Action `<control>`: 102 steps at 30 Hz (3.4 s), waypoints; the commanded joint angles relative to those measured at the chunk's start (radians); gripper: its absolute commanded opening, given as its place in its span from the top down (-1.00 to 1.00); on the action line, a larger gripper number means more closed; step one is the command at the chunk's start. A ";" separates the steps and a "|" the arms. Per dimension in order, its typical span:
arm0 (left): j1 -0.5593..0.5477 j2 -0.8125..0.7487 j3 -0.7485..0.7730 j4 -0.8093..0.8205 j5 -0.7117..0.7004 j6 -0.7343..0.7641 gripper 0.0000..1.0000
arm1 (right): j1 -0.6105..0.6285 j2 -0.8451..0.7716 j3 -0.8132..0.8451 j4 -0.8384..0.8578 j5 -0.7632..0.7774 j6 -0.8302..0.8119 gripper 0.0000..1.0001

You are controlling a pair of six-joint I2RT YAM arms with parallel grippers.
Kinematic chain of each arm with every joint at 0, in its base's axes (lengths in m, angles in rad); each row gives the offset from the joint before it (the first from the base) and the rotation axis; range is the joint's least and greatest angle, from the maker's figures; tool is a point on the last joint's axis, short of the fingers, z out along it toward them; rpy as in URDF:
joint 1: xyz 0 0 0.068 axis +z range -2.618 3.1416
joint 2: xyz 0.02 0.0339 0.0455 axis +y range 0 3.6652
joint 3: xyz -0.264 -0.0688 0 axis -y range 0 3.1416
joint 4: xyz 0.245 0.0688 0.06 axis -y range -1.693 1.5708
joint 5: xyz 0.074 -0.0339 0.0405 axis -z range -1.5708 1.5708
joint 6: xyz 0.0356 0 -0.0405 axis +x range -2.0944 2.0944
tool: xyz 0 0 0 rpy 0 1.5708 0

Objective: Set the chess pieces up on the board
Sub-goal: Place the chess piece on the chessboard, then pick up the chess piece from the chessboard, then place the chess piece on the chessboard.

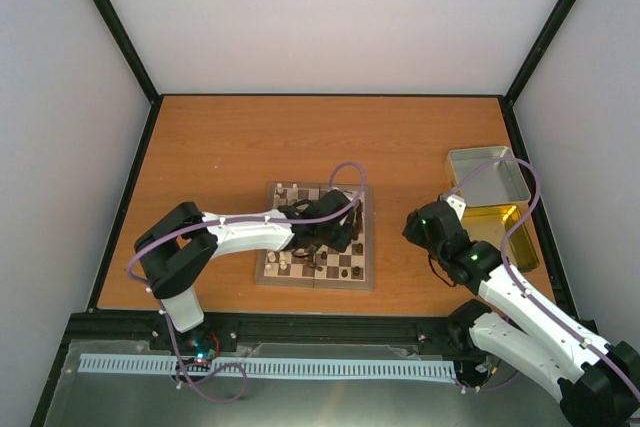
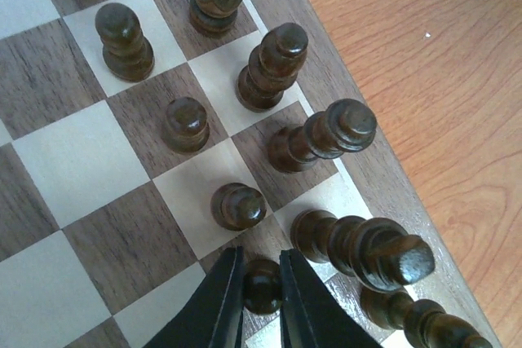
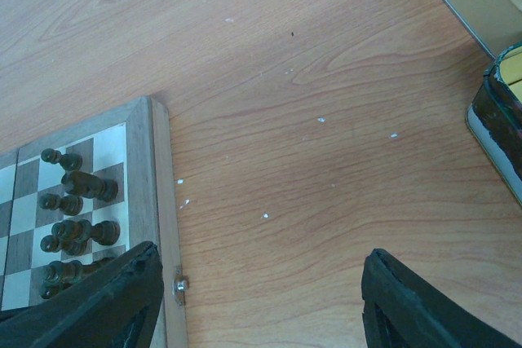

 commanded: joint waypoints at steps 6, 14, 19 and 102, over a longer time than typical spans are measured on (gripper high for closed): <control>-0.009 -0.033 -0.027 0.030 0.002 0.002 0.43 | -0.007 0.001 -0.013 0.018 0.007 0.011 -0.34; -0.009 -0.145 0.027 -0.077 0.005 -0.016 0.23 | -0.007 -0.003 -0.017 0.019 -0.007 0.015 -0.34; -0.009 -0.206 0.041 -0.219 0.004 -0.038 0.09 | -0.007 -0.003 -0.019 0.019 -0.016 0.018 -0.34; -0.009 0.023 0.179 -0.313 0.184 0.024 0.45 | -0.007 -0.028 -0.012 0.015 -0.059 -0.016 -0.34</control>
